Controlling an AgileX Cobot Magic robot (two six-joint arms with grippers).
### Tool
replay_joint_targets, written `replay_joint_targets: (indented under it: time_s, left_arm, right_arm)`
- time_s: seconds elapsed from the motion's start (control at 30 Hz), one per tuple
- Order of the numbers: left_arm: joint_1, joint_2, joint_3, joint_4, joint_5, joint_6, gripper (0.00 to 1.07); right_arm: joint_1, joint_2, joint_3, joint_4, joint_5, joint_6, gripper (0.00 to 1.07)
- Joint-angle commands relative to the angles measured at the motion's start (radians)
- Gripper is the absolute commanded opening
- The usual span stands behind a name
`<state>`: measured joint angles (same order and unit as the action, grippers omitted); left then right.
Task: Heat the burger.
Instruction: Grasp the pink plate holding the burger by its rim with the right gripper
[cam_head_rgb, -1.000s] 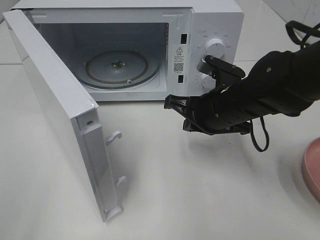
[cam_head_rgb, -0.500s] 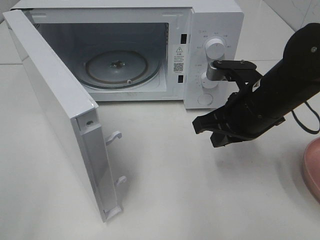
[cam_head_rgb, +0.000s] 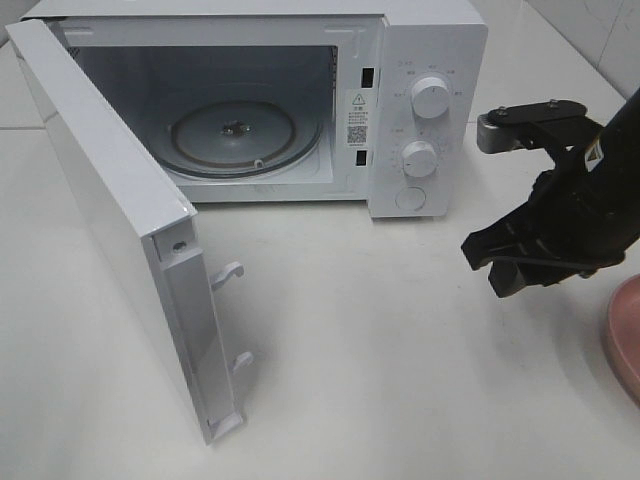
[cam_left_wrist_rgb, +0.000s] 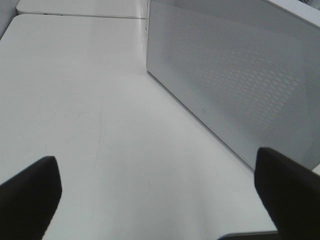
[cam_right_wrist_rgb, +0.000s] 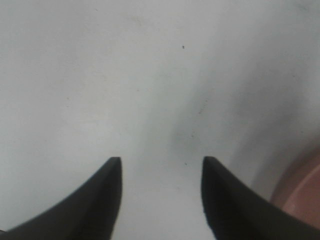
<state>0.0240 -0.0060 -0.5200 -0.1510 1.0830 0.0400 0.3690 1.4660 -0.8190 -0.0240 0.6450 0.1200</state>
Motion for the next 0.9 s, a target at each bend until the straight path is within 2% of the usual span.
replay_joint_targets:
  time_s: [0.03,0.07,0.1,0.2,0.7,0.9]
  left_arm:
    - [-0.001,-0.003,0.001,-0.004,-0.014,0.000,0.99]
    - [-0.001,-0.003,0.001,-0.004,-0.014,0.000,0.99]
    - [-0.001,-0.003,0.001,-0.004,-0.014,0.000,0.99]
    - [-0.001,-0.003,0.001,-0.004,-0.014,0.000,0.99]
    - [-0.001,-0.003,0.001,-0.004,-0.014,0.000,0.99]
    - [-0.001,-0.003,0.001,-0.004,-0.014,0.000,0.99]
  right_arm:
    - [-0.028,-0.018,0.000,-0.060,0.057,0.012,0.85]
    - [-0.028,-0.018,0.000,-0.060,0.057,0.012,0.85]
    - [-0.044,-0.018,0.000,-0.071,0.086,0.012,0.98]
    - [-0.072,-0.018,0.000,-0.086,0.120,0.013,1.02]
    - [-0.217,-0.013,0.003,-0.122,0.126,0.029,0.96]
    - [-0.249,-0.010,0.077,-0.127,0.040,0.036,0.94]
